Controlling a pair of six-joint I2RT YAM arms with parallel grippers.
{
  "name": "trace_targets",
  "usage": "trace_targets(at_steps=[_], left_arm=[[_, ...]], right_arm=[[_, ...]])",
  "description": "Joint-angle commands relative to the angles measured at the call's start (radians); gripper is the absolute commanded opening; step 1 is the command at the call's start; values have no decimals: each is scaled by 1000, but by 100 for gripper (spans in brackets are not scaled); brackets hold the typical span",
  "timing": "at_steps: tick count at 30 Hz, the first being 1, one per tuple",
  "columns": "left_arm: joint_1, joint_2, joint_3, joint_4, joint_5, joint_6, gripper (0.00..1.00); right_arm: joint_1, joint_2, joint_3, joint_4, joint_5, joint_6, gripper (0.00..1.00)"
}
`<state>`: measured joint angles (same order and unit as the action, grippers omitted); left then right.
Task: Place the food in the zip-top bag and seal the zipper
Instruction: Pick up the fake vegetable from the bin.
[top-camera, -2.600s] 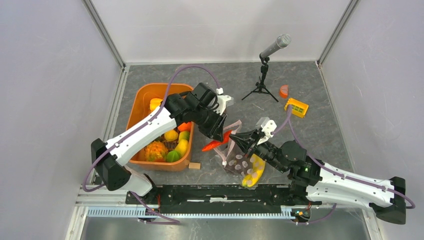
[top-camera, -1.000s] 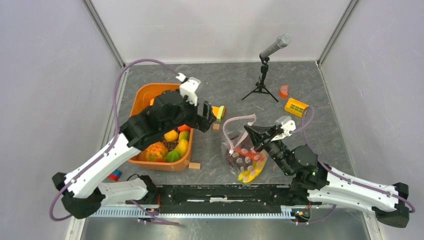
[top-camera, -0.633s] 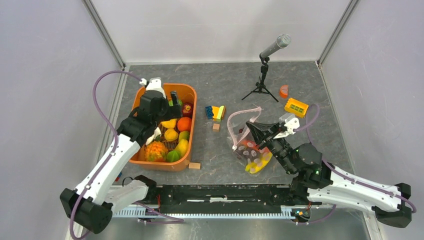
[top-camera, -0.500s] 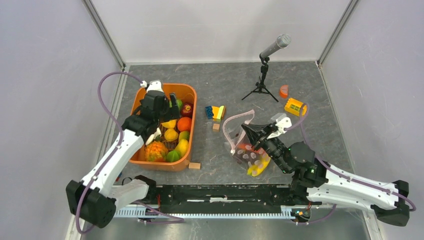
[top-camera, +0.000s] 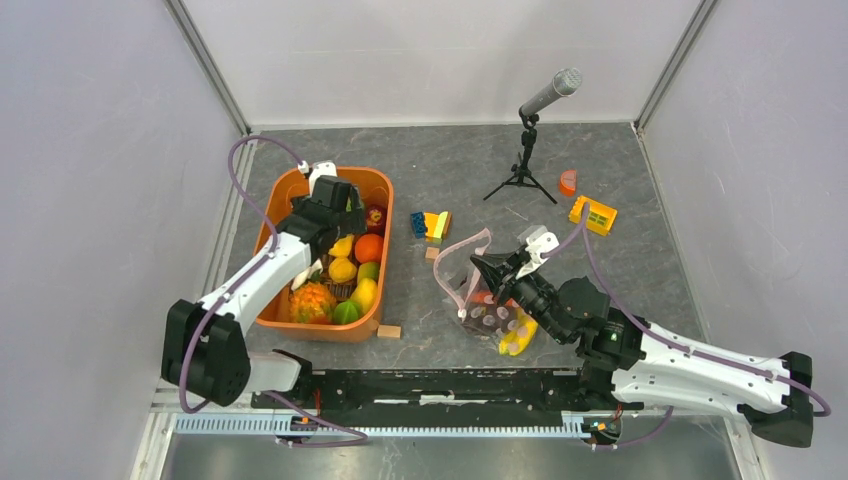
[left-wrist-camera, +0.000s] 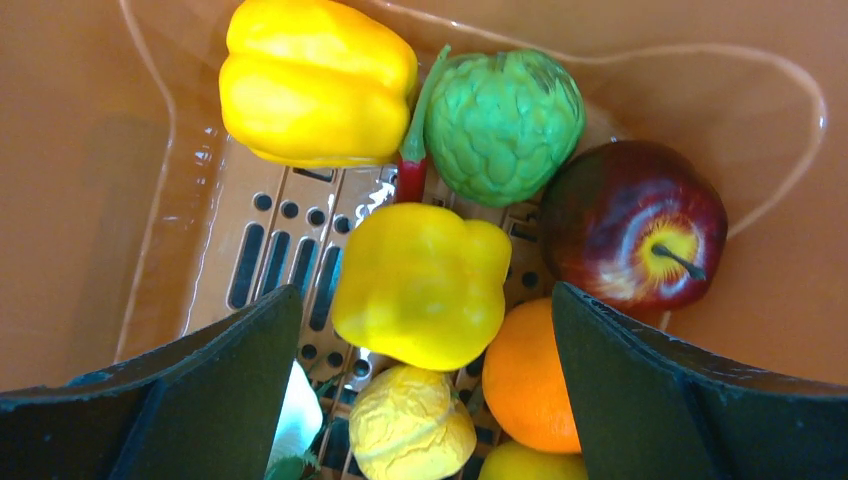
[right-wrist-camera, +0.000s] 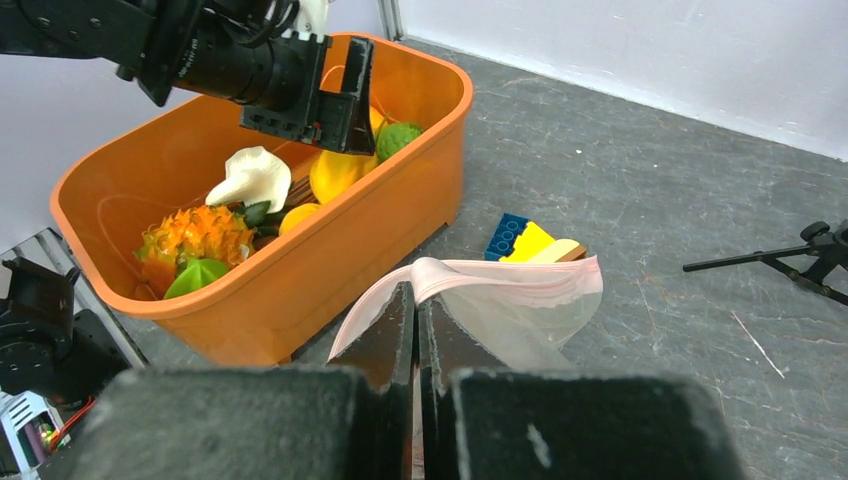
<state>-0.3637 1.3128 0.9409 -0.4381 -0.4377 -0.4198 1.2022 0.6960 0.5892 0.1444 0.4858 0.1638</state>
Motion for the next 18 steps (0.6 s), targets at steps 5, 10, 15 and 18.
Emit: trace_targets(at_steps=[5, 10, 15, 18], left_arm=[[9, 93, -5, 74, -48, -1, 97], [9, 114, -34, 72, -13, -18, 91], [10, 135, -36, 60, -21, -29, 71], [9, 122, -37, 54, -2, -37, 54]], right_arm=[[1, -21, 69, -8, -9, 5, 1], [2, -21, 62, -5, -3, 14, 1], [2, -15, 64, -12, -6, 18, 1], [0, -20, 62, -12, 2, 21, 1]])
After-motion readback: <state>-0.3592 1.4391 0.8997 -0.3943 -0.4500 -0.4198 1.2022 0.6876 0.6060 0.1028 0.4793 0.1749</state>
